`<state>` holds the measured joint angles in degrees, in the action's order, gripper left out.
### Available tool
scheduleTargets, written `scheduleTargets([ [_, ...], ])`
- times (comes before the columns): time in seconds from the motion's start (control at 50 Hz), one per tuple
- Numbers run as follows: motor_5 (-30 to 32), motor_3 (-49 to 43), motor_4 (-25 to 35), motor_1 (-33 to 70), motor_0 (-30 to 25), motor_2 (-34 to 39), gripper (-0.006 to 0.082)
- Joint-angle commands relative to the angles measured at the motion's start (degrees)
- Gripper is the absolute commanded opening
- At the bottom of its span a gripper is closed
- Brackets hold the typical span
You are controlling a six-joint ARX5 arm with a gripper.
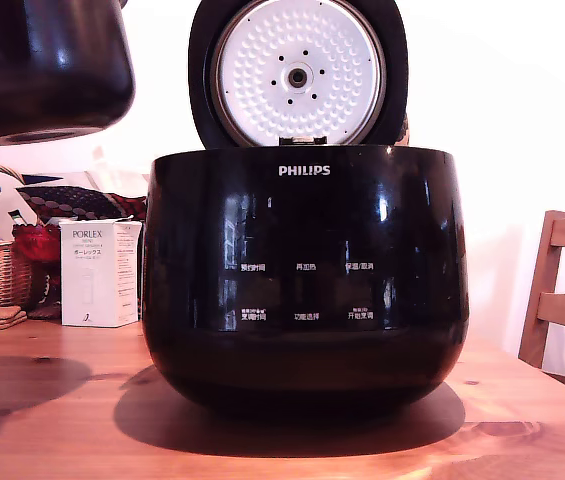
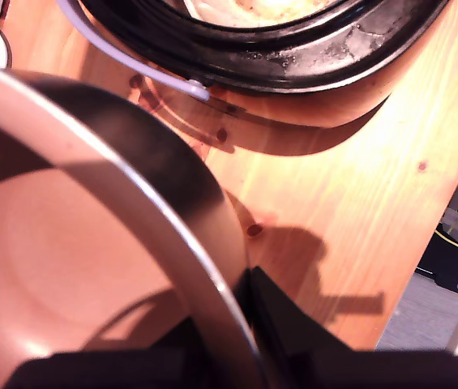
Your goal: Place the pot you are holding inside the rice cooker
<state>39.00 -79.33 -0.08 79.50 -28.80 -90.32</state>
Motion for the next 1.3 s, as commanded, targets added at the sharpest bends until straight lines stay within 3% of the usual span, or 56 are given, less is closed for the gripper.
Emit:
scheduleTargets([
  [0.0,0.0,1.2,-0.3,-1.6,-0.2,-0.8,-0.0021],
  [0.26,0.0,1.2,0.5,-2.0,-1.6,-0.8,-0.0021],
  [0.92,0.0,1.9,13.4,-2.4,-8.7,-0.9,-0.0021],
  [1.28,0.0,7.8,20.2,-2.3,-12.2,-0.9,-0.0021],
])
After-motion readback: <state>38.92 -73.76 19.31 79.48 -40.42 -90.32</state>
